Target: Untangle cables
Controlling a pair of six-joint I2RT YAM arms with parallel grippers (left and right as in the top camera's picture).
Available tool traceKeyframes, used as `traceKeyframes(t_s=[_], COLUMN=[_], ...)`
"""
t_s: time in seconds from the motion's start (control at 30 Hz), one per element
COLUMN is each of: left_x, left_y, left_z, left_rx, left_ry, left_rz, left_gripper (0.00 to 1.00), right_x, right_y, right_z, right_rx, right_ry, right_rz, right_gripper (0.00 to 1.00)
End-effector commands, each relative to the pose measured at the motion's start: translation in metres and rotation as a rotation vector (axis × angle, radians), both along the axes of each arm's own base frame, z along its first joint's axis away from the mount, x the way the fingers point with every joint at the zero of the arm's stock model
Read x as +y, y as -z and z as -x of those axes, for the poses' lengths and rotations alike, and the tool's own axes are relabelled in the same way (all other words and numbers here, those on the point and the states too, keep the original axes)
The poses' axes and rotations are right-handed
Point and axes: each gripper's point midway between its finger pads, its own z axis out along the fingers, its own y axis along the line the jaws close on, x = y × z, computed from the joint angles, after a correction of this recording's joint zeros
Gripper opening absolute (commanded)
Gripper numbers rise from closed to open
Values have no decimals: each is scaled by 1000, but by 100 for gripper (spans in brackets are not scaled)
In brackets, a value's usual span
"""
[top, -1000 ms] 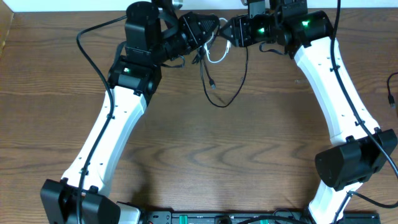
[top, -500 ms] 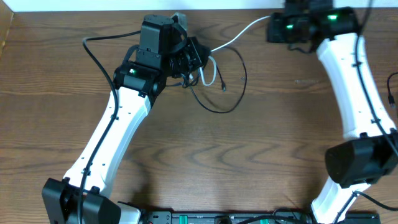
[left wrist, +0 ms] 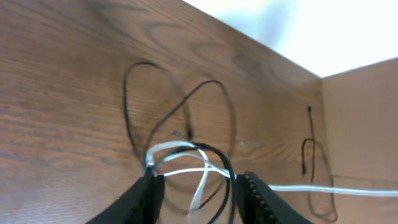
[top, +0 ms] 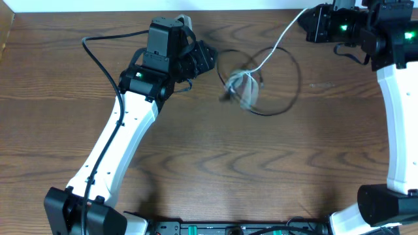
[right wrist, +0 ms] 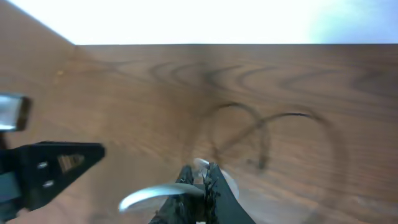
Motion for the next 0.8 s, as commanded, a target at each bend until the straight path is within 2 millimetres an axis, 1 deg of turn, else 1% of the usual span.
traceKeyframes(t_s=[0.0,0.07,0.13,0.17,0.2,0.33,0.37,0.43,0.53,0.63,0.77], left_x=[3,3,3,2,-5,-21,-25,-33,-49,-53,-54], left_y=[6,12,20,28,37,50,55,60,60,66,86], left_z=[0,0,1,4,8,12,13,15,19,20,19], left_rx=[-14,-1,28,59,83,116,129,132,110,126,180], left_ry=[23,25,28,36,83,173,203,257,370,391,392], left_rz=[-49,-51,-59,-63,-57,-25,-12,9,64,79,77], left_gripper=[49,52,54,56,56,56,56,56,58,60,60], right_x=[30,42,52,60,68,82,82,82,82,79,78], right_y=[-15,-12,-7,-4,-3,-9,-10,-11,-12,-11,-10], right_z=[14,18,21,23,23,24,23,22,21,18,19], right_rx=[-20,-13,-7,-8,-15,-43,-48,-46,-51,-51,-46], right_ry=[-143,-161,-163,-163,-152,-168,-165,-159,-155,-132,-130], right_rz=[-91,-75,-42,-11,15,5,1,-7,-9,1,4], right_gripper=[1,1,1,1,1,1,1,1,1,1,1])
